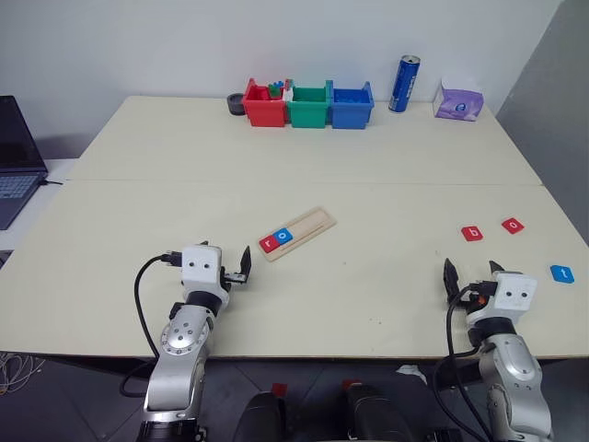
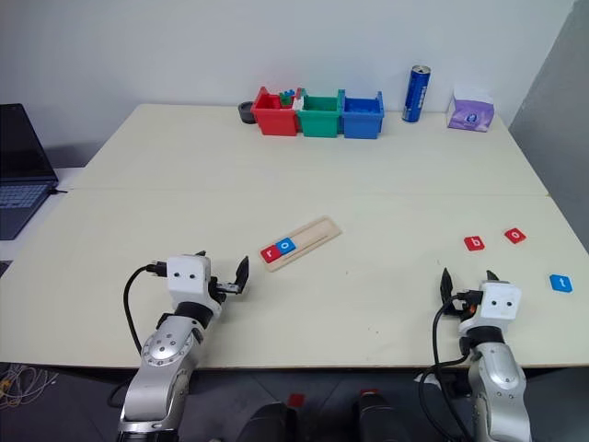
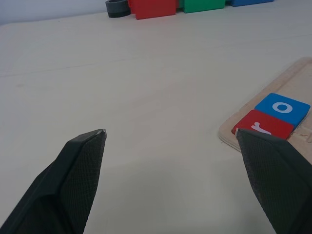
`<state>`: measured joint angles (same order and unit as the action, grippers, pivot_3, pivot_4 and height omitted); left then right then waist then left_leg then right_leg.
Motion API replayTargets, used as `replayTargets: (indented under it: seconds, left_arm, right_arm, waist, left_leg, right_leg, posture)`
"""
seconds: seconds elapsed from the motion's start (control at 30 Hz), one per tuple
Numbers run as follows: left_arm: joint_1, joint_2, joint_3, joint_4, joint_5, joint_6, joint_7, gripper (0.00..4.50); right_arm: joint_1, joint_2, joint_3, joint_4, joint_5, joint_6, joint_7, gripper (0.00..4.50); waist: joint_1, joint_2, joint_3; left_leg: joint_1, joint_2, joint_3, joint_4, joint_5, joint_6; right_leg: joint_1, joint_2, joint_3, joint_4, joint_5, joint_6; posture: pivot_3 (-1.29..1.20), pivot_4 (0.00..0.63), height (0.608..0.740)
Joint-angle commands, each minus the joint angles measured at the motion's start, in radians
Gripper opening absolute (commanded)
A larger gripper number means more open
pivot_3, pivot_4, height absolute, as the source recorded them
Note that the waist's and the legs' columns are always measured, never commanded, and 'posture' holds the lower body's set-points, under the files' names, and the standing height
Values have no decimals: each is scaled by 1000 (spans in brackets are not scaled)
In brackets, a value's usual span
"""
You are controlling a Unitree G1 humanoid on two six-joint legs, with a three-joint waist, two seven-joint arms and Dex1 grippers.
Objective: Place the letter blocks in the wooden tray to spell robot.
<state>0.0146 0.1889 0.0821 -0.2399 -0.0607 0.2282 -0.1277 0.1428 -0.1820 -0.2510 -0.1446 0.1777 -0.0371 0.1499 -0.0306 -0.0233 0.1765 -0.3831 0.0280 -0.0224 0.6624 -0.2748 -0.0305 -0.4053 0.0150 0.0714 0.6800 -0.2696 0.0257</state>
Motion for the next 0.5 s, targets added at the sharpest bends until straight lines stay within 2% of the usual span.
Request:
replayTargets:
  seconds: [0.03, 0.3, 0.5]
  left_arm:
    - [-12, 5, -4, -43, 5, -31, -7, 4500]
    - [-5, 13, -5, -39, 32, -27, 7, 4500]
    - [-15, 40, 59, -4, -7, -75, -15, 4500]
  right_arm:
    - [1, -7, -12, -14, 3, -11, -1, 4478]
    - [9, -6, -3, -21, 3, -6, 10, 4478]
    - [9, -10, 2, -24, 6, -3, 24, 4478]
  waist:
    - [0, 0, 0]
    - [0, 0, 0]
    - [0, 0, 0]
  left_leg:
    - [0, 0, 0, 0, 0, 0]
    - [0, 0, 0, 0, 0, 0]
    - [0, 0, 0, 0, 0, 0]
  right_leg:
    - [0, 0, 0, 0, 0, 0]
    - [0, 0, 0, 0, 0, 0]
    - [0, 0, 0, 0, 0, 0]
  posture:
    - [0, 150, 740]
    - [0, 150, 740]
    - [0, 150, 740]
